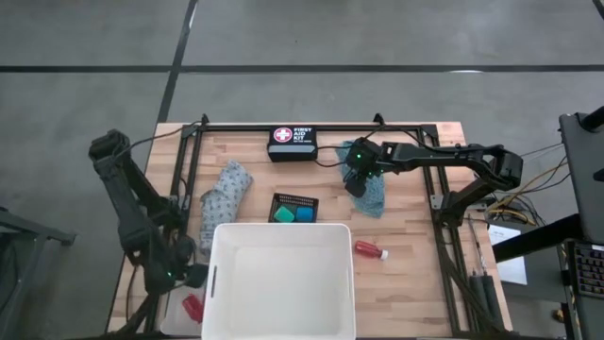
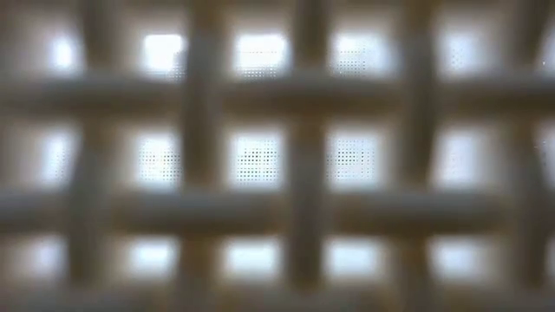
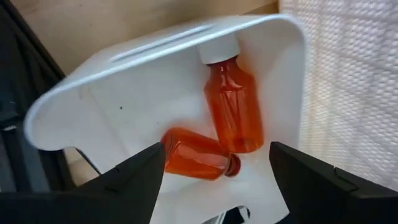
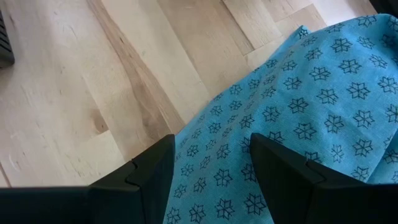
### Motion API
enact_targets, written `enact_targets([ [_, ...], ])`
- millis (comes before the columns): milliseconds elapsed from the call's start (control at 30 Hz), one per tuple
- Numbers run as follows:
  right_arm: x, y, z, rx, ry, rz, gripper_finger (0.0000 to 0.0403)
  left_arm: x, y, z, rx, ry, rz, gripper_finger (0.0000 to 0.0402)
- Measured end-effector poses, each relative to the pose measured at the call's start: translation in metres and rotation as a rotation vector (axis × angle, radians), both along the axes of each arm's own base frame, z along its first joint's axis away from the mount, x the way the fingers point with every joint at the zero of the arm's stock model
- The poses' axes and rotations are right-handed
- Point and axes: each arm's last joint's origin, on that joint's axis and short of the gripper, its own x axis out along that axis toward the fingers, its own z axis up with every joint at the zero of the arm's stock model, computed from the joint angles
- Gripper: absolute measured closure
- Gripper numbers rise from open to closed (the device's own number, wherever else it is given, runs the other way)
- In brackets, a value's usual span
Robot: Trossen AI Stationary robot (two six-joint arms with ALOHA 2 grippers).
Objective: Pick & Place Medicine items
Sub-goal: Put the red medicine bottle into the white bin
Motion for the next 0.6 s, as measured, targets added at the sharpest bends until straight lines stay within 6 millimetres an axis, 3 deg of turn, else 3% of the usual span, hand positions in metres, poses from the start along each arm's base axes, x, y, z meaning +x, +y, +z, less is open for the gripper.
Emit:
enact_targets([
  [267,0.000,0.000,0.000,0.000,0.000,0.000,0.0199,-0.007,0.016,0.022,-0.024,-0.058,0.004,0.0105],
  [600,0.000,0.000,0.000,-0.001,0.001,0.003,0.0199,-0.019,0.048,0.096,0.068,-0.191,-0.061,0.0105],
])
